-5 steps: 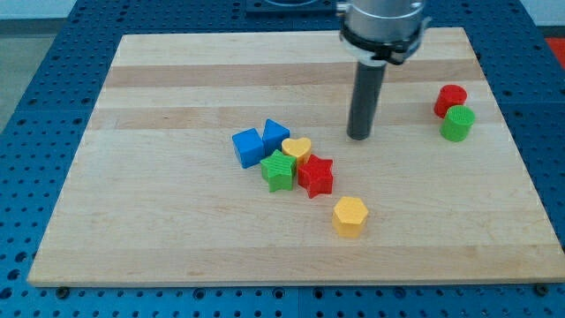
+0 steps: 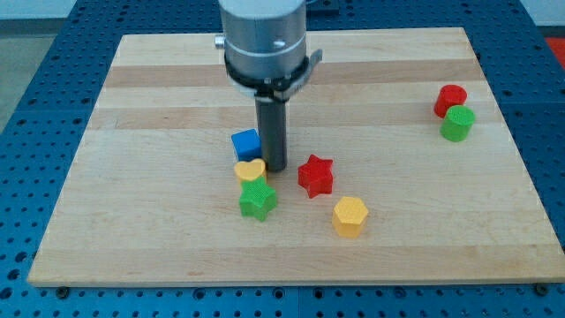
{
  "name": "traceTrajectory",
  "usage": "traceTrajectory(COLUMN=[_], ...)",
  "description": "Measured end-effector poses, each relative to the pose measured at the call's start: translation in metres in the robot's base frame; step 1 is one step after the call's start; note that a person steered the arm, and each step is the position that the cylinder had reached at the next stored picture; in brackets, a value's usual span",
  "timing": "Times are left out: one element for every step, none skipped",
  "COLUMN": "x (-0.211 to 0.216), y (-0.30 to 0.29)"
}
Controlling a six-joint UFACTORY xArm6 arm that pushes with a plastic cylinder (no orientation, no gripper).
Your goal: Slide the red star to the top of the red circle
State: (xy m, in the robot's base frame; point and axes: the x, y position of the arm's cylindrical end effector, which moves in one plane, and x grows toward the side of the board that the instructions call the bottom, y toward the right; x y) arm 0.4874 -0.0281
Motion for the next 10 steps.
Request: traceTrajectory(x=[0.026,0.010,-0.031,-0.058,-0.058,-0.052,-0.002,0.039,0.006,-0.020], y=[0.011,0.067,0.119,0.152,0.139,0.125,0.121,0.143,0.148,0.150])
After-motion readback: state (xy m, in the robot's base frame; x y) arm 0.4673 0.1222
